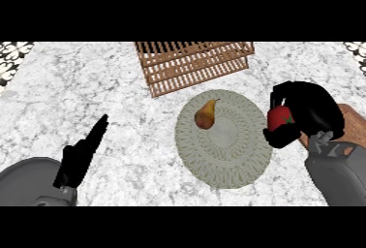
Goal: Pick the tomato from the placemat and place it in the tiered shelf
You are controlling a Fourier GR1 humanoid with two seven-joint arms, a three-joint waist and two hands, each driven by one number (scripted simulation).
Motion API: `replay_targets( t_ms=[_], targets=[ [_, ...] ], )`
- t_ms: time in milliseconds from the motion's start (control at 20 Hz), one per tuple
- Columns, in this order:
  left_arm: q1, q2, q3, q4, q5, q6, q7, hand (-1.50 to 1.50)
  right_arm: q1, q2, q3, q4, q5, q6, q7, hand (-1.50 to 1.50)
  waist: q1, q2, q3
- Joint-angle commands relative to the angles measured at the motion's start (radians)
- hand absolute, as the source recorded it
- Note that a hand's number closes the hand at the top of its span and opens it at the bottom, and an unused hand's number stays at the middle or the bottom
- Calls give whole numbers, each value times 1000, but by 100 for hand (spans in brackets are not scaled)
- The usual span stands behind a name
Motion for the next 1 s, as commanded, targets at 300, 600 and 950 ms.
replay_targets(
  t_ms=[300, 600, 950],
  targets=[
    [-14, -16, -5, 28, -25, -15, 21, 0, -239, 0, -270, -179, -177, 23, 47, 150, 6, 4, -4],
    [30, -31, 6, 5, -38, -27, 3, 0, -470, -26, -308, 76, -142, -8, 27, 150, 21, 6, -4],
    [-37, -54, 18, 38, -52, -28, 23, 0, -735, 25, -273, 472, -7, -185, -14, 150, 32, 11, -4]
  ],
)
